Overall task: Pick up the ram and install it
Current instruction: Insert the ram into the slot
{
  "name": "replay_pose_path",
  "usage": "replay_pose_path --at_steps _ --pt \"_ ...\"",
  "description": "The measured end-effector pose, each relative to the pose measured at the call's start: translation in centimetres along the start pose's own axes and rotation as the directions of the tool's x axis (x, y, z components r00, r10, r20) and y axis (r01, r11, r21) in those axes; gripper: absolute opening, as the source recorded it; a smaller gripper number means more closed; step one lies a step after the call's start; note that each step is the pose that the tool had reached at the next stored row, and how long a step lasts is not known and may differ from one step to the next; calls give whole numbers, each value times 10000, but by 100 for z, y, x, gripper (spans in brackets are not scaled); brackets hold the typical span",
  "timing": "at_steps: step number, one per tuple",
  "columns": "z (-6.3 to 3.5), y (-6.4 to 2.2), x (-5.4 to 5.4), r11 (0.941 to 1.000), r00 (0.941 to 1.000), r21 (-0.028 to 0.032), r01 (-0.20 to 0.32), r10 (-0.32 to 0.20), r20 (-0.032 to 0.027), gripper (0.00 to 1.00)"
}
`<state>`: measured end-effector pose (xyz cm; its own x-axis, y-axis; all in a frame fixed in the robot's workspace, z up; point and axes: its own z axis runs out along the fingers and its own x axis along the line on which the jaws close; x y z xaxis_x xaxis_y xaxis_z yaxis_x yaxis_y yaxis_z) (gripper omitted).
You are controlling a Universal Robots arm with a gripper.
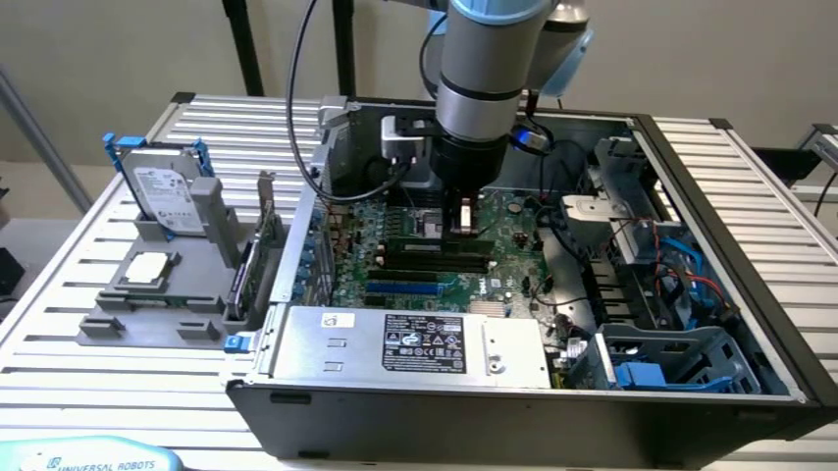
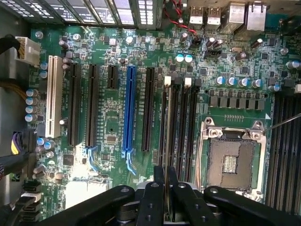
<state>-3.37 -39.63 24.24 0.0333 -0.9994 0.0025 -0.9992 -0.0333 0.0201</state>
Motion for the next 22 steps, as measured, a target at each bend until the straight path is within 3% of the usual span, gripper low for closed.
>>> replay_pose_path --at_steps 7,22 --pt "59 48 -2 10000 10000 22 -21 22 -9 14" --pt "111 49 -2 9999 9999 41 -104 104 -31 14"
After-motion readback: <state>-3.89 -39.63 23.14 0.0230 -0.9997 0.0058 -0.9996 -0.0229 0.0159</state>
